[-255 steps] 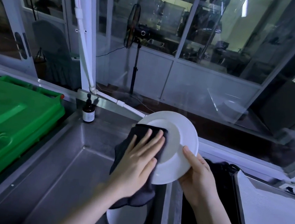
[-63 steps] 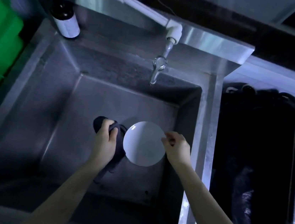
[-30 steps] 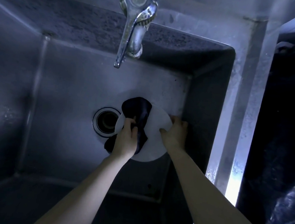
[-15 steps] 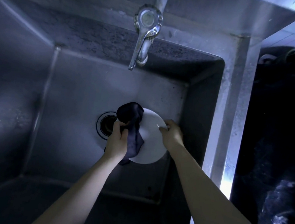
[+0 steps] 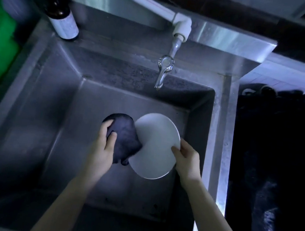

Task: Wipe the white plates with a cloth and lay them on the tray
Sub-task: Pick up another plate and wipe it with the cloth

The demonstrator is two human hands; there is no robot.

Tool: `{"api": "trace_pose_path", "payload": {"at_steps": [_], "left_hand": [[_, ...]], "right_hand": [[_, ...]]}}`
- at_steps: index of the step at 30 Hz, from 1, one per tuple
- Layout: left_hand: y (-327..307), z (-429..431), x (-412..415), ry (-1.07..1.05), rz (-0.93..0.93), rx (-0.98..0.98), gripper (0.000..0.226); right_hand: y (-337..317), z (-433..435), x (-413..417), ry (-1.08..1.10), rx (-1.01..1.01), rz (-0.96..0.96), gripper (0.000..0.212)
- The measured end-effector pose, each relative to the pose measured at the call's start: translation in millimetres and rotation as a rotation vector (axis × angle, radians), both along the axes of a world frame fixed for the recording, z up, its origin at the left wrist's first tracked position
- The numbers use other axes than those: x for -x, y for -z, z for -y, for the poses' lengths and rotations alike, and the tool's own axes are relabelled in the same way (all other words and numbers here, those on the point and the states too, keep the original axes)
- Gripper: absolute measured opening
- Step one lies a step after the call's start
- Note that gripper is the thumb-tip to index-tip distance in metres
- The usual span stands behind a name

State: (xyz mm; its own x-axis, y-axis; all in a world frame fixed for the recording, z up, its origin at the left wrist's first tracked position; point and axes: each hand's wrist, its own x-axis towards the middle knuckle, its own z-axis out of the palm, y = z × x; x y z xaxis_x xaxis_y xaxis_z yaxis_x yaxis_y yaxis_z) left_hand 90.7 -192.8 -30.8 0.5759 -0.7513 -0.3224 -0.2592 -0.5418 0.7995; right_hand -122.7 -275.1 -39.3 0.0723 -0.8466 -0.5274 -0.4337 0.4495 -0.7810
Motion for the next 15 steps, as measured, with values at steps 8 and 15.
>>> {"api": "trace_pose_path", "payload": {"at_steps": [8,15], "left_hand": [[-97,-8,42,0.545,0.357,0.17,0.039],[-147,-5,32,0.918,0.36,0.207,0.038]], "right_hand": [[-91,-30,-11,0.105,0.131,0.293,0.027],[-146,-45,9,0.246,0.077,0.561,0.024]]}}
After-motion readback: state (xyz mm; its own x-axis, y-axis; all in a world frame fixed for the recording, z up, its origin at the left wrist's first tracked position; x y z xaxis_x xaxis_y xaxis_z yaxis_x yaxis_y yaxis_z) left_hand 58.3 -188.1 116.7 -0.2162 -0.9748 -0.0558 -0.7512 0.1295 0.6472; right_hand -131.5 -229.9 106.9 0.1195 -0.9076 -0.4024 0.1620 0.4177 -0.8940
